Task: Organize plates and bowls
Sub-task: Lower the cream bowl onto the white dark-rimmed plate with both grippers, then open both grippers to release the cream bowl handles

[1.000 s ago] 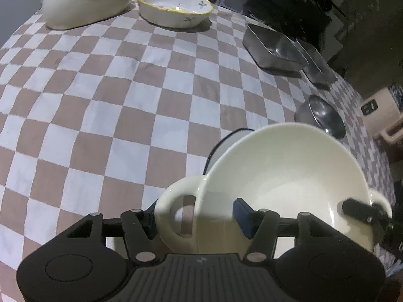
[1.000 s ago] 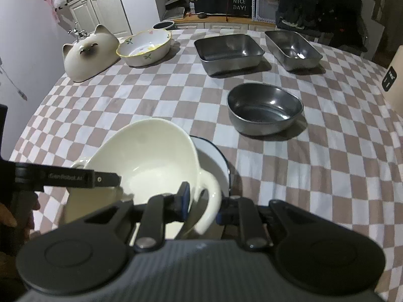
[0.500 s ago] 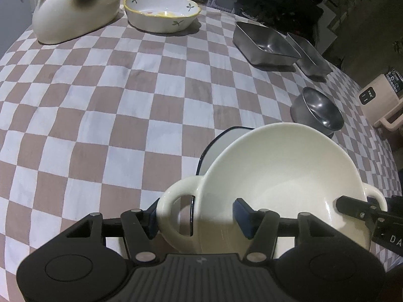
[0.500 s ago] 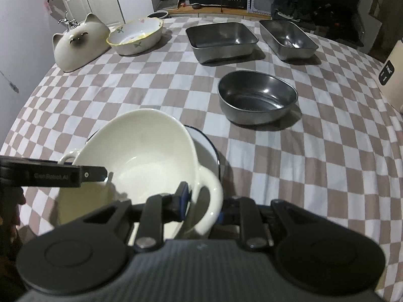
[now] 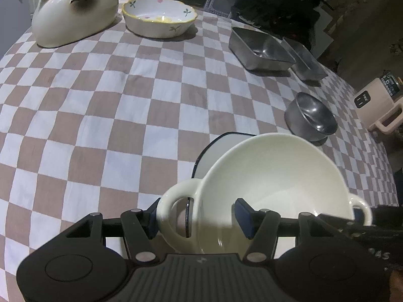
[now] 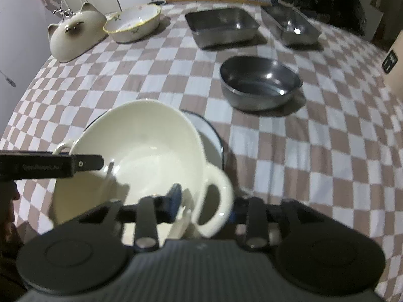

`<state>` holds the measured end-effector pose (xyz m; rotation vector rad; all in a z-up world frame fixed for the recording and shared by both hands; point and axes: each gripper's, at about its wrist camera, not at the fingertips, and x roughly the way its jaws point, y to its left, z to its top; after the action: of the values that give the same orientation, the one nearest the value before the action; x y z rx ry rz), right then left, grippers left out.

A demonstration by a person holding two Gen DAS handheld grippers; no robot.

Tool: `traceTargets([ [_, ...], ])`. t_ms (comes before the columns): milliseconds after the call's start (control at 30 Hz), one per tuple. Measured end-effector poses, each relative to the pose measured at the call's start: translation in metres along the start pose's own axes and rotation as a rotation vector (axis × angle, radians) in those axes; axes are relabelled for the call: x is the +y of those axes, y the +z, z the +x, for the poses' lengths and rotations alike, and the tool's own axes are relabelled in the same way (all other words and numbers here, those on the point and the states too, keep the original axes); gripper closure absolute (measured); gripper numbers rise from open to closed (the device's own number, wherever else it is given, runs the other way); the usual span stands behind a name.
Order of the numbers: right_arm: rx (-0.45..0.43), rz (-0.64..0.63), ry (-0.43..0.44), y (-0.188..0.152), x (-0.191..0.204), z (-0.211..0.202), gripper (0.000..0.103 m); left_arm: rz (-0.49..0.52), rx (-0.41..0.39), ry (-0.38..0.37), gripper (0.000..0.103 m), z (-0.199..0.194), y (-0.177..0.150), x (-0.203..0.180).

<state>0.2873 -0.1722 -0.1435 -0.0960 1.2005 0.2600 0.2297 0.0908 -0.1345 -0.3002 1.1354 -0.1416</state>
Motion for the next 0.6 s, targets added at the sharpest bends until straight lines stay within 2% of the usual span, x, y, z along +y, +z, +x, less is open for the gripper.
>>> traceTargets([
  [100, 0.036, 0.029, -0.007, 0.000, -0.002, 0.008, 0.046, 0.012, 0.000, -0.005, 0.042, -0.002, 0.000, -0.003],
  [233, 0.105, 0.117, 0.041, -0.003, -0.011, 0.021, 0.034, 0.028, 0.016, 0.013, 0.042, -0.001, -0.002, -0.004],
  [367, 0.044, 0.073, 0.043, -0.003, -0.008, 0.015, 0.021, 0.028, 0.021, 0.019, 0.042, -0.001, -0.002, -0.001],
  [433, 0.021, 0.054, 0.039, -0.002, -0.007, 0.012, 0.019, 0.025, 0.023, 0.023, 0.042, -0.001, -0.002, 0.000],
  [600, 0.032, 0.050, 0.049, -0.001, -0.009, 0.015, 0.019, 0.036, 0.027, 0.043, 0.041, 0.000, -0.003, -0.001],
])
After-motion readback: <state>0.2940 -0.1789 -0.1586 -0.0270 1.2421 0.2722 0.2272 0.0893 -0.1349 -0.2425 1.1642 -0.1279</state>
